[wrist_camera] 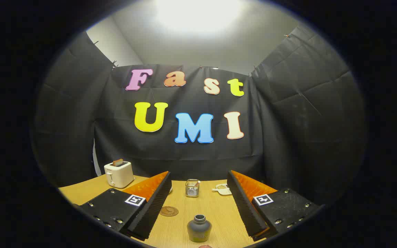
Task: Take the bottle from table, then pour the juice into the cup, finally place the bottle on the coaster
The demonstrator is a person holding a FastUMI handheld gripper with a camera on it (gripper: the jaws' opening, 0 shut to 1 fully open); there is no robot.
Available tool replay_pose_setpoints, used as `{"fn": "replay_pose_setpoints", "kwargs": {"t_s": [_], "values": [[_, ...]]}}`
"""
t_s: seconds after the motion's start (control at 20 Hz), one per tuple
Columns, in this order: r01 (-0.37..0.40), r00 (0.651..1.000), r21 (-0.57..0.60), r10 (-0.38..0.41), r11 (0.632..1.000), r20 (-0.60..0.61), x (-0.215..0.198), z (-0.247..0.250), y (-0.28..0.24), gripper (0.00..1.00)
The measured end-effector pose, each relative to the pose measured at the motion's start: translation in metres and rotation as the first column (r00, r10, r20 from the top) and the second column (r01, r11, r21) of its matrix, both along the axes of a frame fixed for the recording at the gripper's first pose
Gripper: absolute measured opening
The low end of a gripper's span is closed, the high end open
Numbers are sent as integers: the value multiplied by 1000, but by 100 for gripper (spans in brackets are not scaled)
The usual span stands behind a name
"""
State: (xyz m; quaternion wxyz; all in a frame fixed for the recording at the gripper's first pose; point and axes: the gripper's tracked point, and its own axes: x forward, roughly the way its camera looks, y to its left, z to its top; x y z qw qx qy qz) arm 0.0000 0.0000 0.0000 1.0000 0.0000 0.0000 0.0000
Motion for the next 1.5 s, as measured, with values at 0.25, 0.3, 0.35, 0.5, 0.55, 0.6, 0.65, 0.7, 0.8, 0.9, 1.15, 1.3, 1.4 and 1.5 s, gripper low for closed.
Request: {"fn": "replay_pose_setpoints", "kwargs": {"t_s": [0.25,0.3,0.35,0.5,0.55,0.6,0.65,0.7,0.8,0.9,1.15,1.3,1.4,1.5], "values": [[-10,1000,-2,10,1000,5,4,2,0,98],[-13,1000,-5,13,1000,5,5,0,0,98],[-16,1000,-6,17,1000,7,6,1,1,98],[-19,1000,-2,19,1000,15,6,2,2,98],[-19,1000,1,19,1000,16,7,2,2,98],[-21,1000,4,21,1000,15,7,1,3,98],[-22,1000,6,21,1000,15,8,1,3,98],[-22,1000,8,22,1000,16,9,1,3,98],[-24,1000,10,24,1000,20,9,1,3,98],[-26,999,13,25,1000,26,10,1,4,98],[-37,999,30,36,999,26,14,-5,5,98],[-50,998,44,49,998,25,16,-12,7,98],[-51,998,50,50,997,24,17,-19,5,98],[-52,999,56,51,997,17,20,-30,3,98]]}}
